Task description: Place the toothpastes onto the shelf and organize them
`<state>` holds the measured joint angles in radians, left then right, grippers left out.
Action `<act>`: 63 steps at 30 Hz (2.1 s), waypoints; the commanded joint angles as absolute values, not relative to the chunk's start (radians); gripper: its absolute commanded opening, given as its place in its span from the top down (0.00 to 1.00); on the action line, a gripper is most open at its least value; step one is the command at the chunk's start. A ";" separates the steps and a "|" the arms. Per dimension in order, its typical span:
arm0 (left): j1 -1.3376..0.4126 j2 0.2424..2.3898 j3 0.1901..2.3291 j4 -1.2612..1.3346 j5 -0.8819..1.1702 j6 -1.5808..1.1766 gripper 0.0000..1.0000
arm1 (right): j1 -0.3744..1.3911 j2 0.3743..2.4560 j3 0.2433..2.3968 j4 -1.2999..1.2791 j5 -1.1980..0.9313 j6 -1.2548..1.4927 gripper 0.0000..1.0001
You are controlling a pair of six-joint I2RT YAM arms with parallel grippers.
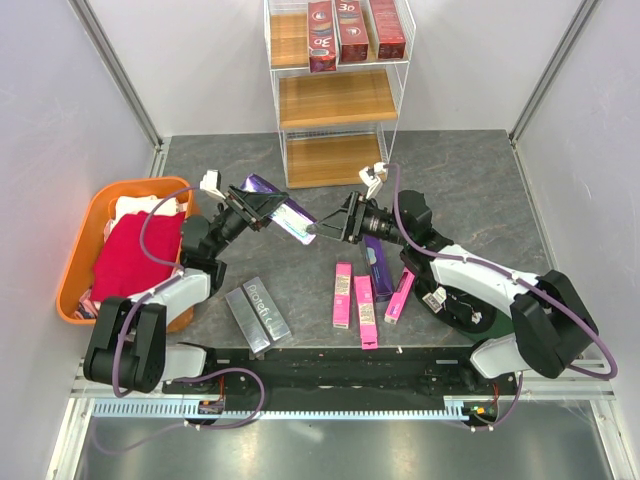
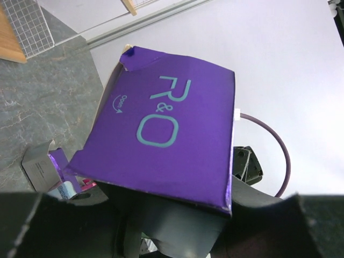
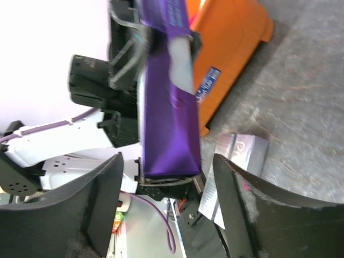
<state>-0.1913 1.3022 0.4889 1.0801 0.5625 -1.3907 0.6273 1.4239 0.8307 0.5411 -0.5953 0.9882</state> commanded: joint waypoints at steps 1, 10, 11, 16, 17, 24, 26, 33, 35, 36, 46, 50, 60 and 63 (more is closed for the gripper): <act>-0.193 1.307 0.514 1.169 0.594 -1.433 0.60 | 0.634 1.439 0.827 0.712 -0.610 1.045 0.30; -0.195 1.307 0.532 1.149 0.588 -1.422 0.57 | 0.647 1.454 0.894 0.638 -0.695 1.008 0.41; -0.195 1.307 0.540 1.146 0.591 -1.419 0.57 | 0.649 1.453 0.896 0.631 -0.693 1.000 0.40; -0.195 1.316 0.557 1.138 0.603 -1.417 0.55 | 0.650 1.462 0.899 0.629 -0.686 0.996 0.44; -0.195 1.316 0.558 1.137 0.610 -1.414 0.53 | 0.650 1.463 0.897 0.637 -0.683 1.000 0.46; -0.195 1.247 0.592 0.918 0.670 -1.260 0.31 | 0.650 1.473 0.905 0.657 -0.663 1.029 0.68; -0.193 1.195 0.603 0.815 0.672 -1.159 0.25 | 0.647 1.476 0.910 0.661 -0.657 1.038 0.70; -0.192 1.017 0.670 0.253 0.560 -0.833 0.01 | 0.618 1.485 0.923 0.692 -0.652 1.081 0.74; -0.192 0.988 0.701 0.151 0.494 -0.737 0.00 | 0.601 1.485 0.930 0.693 -0.652 1.089 0.75; -0.192 0.967 0.710 0.109 0.473 -0.707 0.00 | 0.595 1.483 0.931 0.690 -0.653 1.092 0.75; -0.190 0.916 0.767 -0.210 0.137 -0.676 0.00 | 0.479 1.476 0.954 0.670 -0.661 1.104 0.77; -0.190 0.933 0.764 -0.176 0.158 -0.692 0.00 | 0.414 1.493 1.005 0.638 -0.654 1.089 0.77; -0.190 0.942 0.750 -0.176 0.181 -0.692 0.00 | 0.258 1.629 1.169 0.610 -0.540 1.132 0.78; -0.190 0.917 0.738 -0.179 0.193 -0.695 0.00 | 0.226 1.693 1.242 0.607 -0.523 1.150 0.78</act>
<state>-0.1917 0.9539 0.7269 -0.1864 0.1864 -0.7136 0.2592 1.6337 1.1271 0.5587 -0.5755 1.1152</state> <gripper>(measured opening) 0.995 0.463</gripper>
